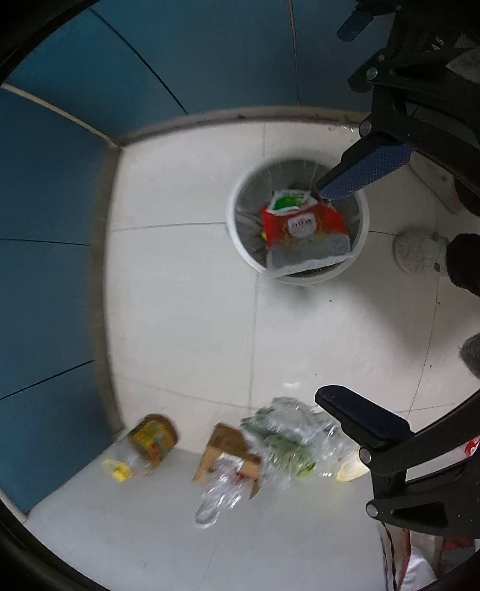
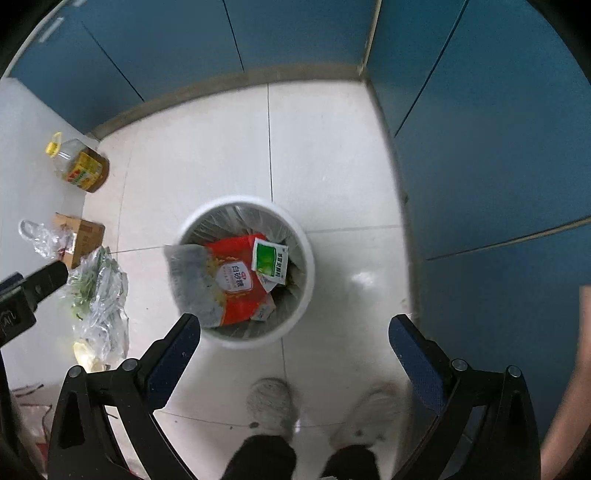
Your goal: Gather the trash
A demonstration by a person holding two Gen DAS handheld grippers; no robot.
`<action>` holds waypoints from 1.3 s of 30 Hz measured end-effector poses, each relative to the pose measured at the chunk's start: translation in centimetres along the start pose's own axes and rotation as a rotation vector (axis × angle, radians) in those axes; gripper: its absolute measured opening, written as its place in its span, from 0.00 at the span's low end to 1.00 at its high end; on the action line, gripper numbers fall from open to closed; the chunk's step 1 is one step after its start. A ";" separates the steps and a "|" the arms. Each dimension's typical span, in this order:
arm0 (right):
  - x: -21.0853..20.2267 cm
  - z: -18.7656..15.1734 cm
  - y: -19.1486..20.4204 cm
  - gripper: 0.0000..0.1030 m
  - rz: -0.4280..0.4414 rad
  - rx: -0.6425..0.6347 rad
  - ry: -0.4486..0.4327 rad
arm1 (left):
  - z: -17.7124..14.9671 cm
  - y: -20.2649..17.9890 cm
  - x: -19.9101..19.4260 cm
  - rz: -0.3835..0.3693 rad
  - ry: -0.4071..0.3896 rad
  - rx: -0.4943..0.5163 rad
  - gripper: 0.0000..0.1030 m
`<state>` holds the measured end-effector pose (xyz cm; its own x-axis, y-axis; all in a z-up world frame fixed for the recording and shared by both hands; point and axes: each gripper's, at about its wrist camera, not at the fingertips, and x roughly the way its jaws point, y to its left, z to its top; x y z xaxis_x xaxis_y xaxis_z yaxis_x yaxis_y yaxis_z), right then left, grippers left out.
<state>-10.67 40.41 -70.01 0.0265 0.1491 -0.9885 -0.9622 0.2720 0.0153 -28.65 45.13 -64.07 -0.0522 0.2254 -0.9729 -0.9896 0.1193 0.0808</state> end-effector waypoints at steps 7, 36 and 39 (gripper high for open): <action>-15.5 -3.0 -0.7 1.00 -0.021 0.006 -0.149 | -2.5 1.1 -13.6 -0.036 -0.112 0.002 1.00; -60.3 -24.4 -6.9 1.00 0.160 -0.075 -0.527 | -20.8 2.1 -53.8 -0.158 -0.451 -0.040 1.00; -61.9 -25.0 -7.0 1.00 0.185 -0.098 -0.523 | -21.1 2.5 -55.4 -0.211 -0.445 -0.036 1.00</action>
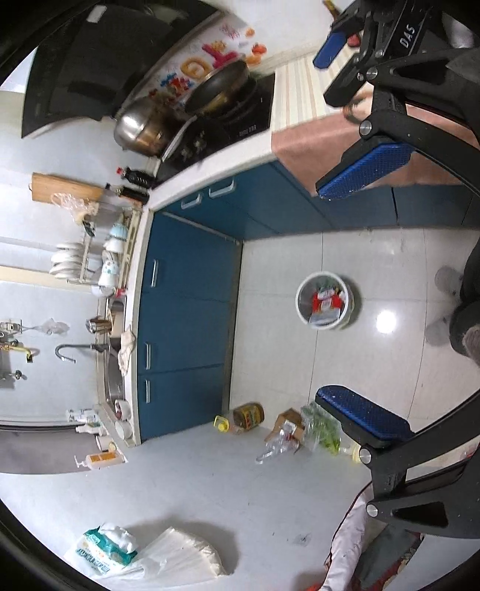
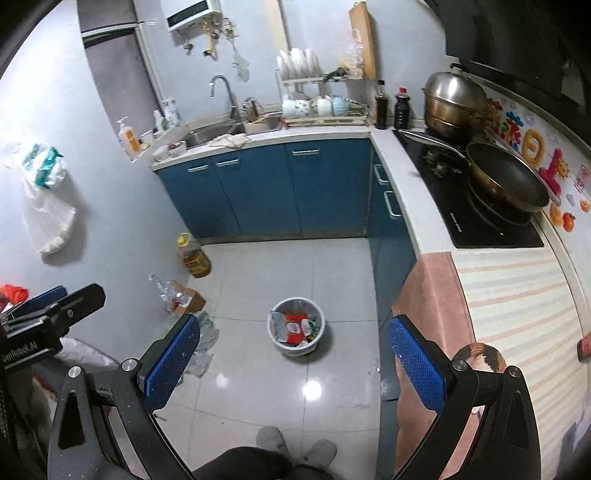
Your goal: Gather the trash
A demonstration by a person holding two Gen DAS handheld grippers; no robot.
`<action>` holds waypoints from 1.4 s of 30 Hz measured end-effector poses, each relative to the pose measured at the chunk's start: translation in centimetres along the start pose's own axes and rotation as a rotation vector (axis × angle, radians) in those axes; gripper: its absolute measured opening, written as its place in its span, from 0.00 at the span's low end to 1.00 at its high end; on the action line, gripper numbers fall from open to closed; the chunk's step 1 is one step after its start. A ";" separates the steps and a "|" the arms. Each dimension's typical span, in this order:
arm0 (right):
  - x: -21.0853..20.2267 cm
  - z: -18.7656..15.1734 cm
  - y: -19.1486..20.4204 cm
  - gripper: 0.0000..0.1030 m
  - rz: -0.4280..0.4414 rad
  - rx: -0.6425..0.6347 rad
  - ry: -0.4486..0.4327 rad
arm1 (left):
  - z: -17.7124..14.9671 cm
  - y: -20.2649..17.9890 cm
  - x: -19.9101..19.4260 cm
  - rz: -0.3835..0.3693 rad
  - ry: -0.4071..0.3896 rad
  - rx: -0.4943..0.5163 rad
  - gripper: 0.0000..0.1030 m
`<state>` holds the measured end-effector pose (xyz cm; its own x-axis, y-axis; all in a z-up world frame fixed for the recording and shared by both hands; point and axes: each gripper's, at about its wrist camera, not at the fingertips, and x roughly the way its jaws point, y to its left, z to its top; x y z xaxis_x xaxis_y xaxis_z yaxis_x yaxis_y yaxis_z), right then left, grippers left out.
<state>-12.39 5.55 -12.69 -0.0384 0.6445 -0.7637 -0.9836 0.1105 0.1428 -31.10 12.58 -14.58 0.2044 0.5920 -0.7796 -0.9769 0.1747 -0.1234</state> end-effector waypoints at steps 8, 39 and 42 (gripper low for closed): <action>-1.3 1.4 0.8 1.00 0.077 -0.002 0.035 | 0.2 -0.3 -1.6 -0.096 0.050 0.004 1.00; 0.0 1.8 3.7 1.00 0.123 -0.008 0.078 | -0.3 1.8 -2.3 -0.148 0.073 -0.051 1.00; 0.0 1.5 3.8 1.00 0.123 -0.005 0.081 | -0.3 2.1 -2.4 -0.152 0.077 -0.043 1.00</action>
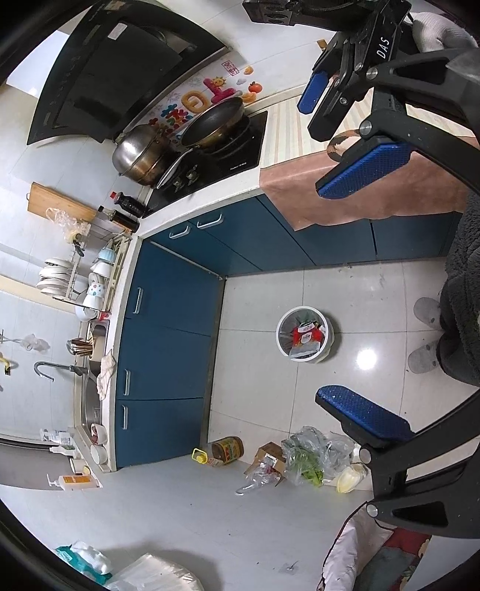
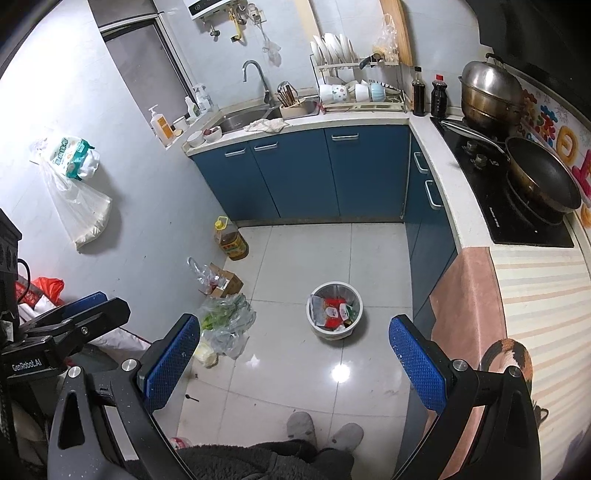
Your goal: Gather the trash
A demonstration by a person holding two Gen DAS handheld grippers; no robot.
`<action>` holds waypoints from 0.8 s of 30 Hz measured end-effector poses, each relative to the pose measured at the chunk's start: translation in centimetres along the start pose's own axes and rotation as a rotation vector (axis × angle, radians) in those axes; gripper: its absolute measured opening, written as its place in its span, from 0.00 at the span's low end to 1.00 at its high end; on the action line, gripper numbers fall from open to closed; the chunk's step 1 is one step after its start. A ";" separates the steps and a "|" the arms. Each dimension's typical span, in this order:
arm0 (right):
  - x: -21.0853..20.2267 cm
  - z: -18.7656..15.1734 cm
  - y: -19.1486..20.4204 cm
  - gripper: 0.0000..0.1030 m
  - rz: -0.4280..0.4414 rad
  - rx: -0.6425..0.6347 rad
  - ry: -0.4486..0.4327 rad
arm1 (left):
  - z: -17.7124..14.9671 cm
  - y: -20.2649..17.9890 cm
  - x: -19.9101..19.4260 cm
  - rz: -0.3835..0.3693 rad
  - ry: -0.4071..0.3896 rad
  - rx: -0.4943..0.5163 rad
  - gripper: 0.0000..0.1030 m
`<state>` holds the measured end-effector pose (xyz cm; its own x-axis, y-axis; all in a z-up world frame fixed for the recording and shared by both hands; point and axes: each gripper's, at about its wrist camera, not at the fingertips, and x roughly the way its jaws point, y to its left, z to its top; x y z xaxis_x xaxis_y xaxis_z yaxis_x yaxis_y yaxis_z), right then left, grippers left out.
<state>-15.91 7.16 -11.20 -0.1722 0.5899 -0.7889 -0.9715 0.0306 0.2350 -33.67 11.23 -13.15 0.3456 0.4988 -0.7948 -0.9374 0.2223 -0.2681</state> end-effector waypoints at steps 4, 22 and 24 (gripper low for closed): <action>-0.2 -0.4 0.0 1.00 0.002 0.005 0.002 | -0.1 0.2 0.0 -0.006 0.010 0.014 1.00; -1.0 -1.7 -0.7 1.00 -0.004 0.018 0.008 | -0.6 -0.5 -0.3 -0.017 0.035 0.060 1.00; -1.1 -1.8 -0.7 1.00 -0.005 0.019 0.008 | -0.7 -0.6 -0.3 -0.017 0.034 0.061 1.00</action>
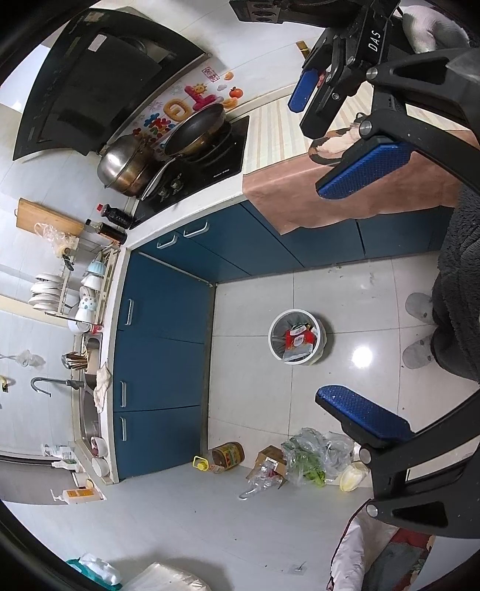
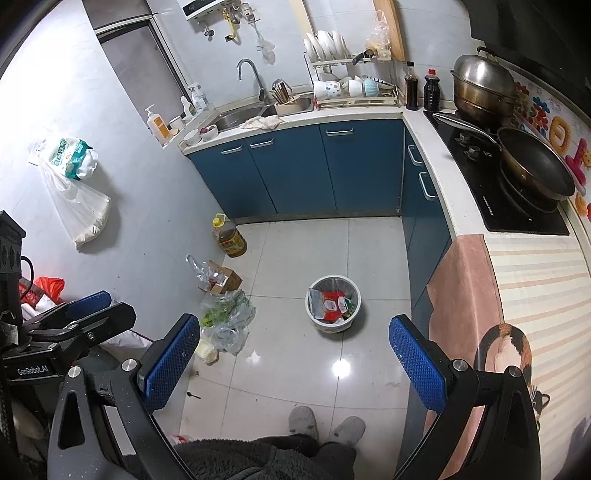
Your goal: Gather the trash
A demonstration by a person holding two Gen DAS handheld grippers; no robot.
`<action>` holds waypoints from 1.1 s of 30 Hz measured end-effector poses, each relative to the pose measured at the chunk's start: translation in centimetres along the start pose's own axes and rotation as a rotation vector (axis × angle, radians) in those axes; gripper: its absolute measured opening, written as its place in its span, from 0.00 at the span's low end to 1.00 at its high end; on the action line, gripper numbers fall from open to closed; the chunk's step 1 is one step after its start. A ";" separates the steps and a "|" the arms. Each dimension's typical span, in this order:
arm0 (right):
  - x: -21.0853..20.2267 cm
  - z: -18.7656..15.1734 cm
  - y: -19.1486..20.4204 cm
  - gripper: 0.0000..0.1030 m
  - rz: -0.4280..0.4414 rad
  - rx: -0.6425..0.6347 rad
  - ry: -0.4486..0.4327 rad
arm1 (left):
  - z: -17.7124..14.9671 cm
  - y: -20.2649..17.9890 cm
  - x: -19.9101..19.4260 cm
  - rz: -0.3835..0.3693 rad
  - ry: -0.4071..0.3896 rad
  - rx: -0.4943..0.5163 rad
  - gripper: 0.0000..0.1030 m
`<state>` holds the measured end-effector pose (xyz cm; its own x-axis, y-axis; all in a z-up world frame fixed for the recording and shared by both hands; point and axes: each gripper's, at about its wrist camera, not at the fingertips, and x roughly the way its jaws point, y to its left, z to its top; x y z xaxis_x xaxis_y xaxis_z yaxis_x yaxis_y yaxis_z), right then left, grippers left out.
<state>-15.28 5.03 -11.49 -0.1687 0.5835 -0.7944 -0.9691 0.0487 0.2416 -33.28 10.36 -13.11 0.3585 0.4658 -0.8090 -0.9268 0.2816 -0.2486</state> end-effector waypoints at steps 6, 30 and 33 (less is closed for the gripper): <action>-0.4 -0.5 -0.2 1.00 -0.007 0.008 0.003 | -0.4 0.0 -0.1 -0.008 0.004 0.008 1.00; -1.3 -1.0 -0.2 1.00 -0.016 0.037 -0.001 | -0.6 -0.4 -0.2 -0.044 0.021 0.020 1.00; -1.3 -1.0 -0.3 1.00 -0.015 0.034 -0.001 | -0.5 -0.4 -0.4 -0.043 0.009 0.019 1.00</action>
<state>-14.96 3.42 -11.10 -0.1541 0.5836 -0.7973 -0.9649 0.0850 0.2487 -33.06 9.66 -12.93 0.3972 0.4450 -0.8026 -0.9080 0.3175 -0.2733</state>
